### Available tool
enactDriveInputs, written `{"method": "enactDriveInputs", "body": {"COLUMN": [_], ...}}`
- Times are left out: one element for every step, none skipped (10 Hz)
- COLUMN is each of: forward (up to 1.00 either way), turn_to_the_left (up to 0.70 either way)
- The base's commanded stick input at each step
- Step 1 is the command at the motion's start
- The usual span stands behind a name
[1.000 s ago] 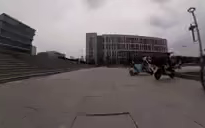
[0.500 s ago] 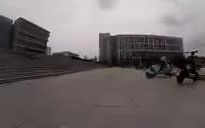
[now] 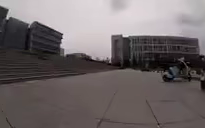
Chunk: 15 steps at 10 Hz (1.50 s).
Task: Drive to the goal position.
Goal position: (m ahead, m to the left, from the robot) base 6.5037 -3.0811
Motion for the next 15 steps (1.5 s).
{"method": "enactDriveInputs", "body": {"forward": [1.0, 1.0, 1.0, 1.0, 1.0, 1.0, 1.0, 1.0, 1.0, 1.0, 1.0, 1.0, 1.0, 1.0, 1.0], "turn_to_the_left": [-0.27, -0.27, -0.27, -0.27, -0.27, -0.27, -0.27, -0.27, -0.27, -0.27, -0.27, -0.27, -0.27, -0.27, -0.27]}}
